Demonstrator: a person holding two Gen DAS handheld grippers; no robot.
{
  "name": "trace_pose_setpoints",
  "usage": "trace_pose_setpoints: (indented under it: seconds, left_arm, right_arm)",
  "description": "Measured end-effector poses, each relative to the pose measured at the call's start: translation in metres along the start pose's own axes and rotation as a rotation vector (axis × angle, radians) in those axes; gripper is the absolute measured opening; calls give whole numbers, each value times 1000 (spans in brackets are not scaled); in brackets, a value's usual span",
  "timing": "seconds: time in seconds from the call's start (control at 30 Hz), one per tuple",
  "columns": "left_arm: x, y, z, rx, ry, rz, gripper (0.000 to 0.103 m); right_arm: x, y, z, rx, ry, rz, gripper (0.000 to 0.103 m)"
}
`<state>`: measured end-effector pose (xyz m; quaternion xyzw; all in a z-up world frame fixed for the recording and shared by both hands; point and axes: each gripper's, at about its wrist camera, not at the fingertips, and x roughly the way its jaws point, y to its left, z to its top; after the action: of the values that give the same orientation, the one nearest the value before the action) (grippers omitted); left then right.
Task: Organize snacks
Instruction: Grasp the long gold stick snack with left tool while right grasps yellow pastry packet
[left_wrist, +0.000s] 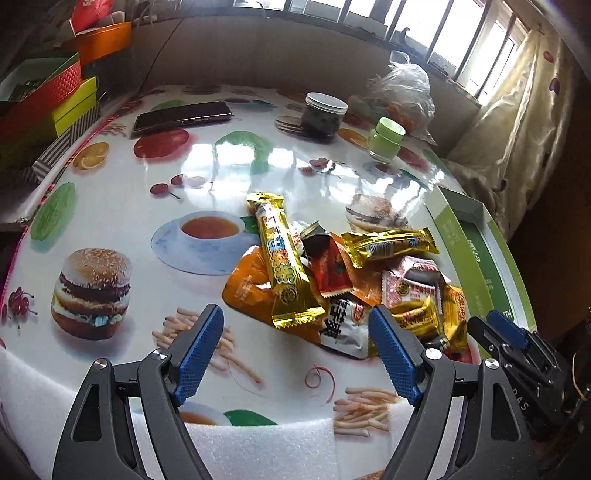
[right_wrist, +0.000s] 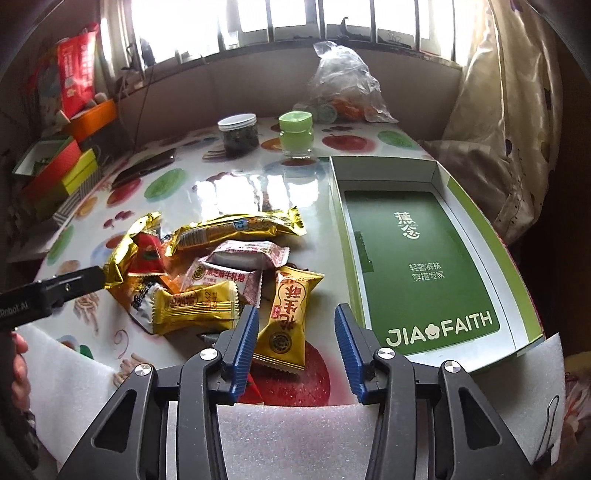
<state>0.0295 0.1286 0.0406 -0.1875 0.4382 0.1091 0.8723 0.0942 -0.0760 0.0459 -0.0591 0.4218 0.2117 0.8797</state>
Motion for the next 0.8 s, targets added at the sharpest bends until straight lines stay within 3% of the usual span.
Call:
trace_pose_setpoints:
  seconds: [0.4, 0.5, 0.67, 0.73, 0.8]
  left_arm:
    - [31, 12, 26, -42, 28, 52, 70]
    - [39, 12, 29, -39, 45, 57, 58]
    - [50, 13, 32, -49, 61, 65, 57]
    - [53, 13, 32, -50, 61, 72, 48]
    - [54, 14, 33, -49, 61, 83, 46]
  right_arm:
    - [22, 1, 3, -3, 51, 24, 31]
    - [27, 2, 3, -5, 58, 24, 28]
    - [31, 4, 4, -13, 62, 18, 25]
    - [31, 4, 4, -15, 63, 19, 24]
    - [32, 5, 5, -22, 65, 18, 24]
